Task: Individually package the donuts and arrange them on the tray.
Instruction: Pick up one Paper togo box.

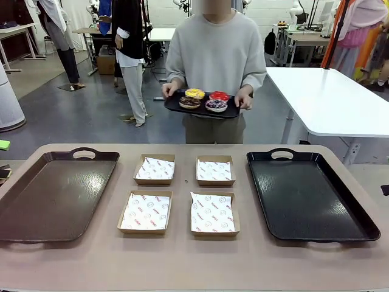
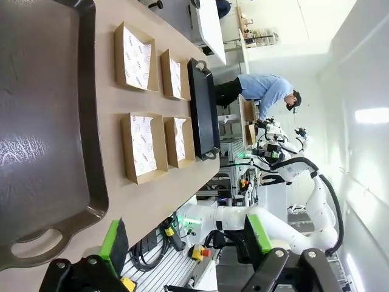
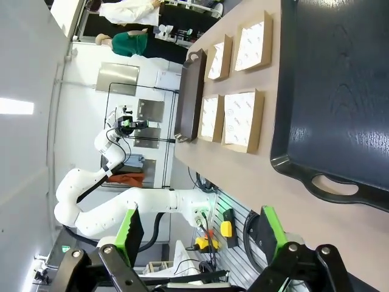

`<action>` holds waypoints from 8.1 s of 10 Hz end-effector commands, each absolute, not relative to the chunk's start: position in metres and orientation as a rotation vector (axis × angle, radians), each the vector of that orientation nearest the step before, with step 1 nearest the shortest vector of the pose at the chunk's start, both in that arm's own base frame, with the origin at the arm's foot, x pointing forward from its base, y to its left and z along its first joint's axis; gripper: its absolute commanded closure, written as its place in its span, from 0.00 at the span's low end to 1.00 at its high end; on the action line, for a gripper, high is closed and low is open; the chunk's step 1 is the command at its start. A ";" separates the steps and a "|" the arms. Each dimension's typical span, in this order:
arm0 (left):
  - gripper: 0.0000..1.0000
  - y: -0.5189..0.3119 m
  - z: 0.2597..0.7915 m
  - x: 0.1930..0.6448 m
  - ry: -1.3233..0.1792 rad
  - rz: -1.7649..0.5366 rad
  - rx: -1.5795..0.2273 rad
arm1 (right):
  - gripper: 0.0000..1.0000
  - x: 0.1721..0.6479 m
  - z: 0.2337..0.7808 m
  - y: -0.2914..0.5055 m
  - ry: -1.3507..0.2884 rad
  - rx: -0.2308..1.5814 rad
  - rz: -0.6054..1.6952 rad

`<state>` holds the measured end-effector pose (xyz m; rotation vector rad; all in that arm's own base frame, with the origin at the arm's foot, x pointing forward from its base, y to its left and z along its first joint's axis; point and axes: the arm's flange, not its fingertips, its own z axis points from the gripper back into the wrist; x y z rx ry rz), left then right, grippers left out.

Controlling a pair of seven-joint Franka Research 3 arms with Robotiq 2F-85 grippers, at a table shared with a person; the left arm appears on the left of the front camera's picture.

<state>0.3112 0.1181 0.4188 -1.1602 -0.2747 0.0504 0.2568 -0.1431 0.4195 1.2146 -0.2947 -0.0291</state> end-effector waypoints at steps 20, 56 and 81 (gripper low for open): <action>0.00 0.122 0.418 0.310 -0.281 0.057 -1.173 | 0.00 0.258 0.418 -0.141 -0.288 1.224 -0.024; 0.00 0.122 0.418 0.310 -0.281 0.057 -1.173 | 0.00 0.523 0.419 0.247 -0.106 0.178 0.042; 0.00 0.122 0.418 0.310 -0.281 0.057 -1.173 | 1.00 0.594 0.324 0.246 0.029 0.070 0.003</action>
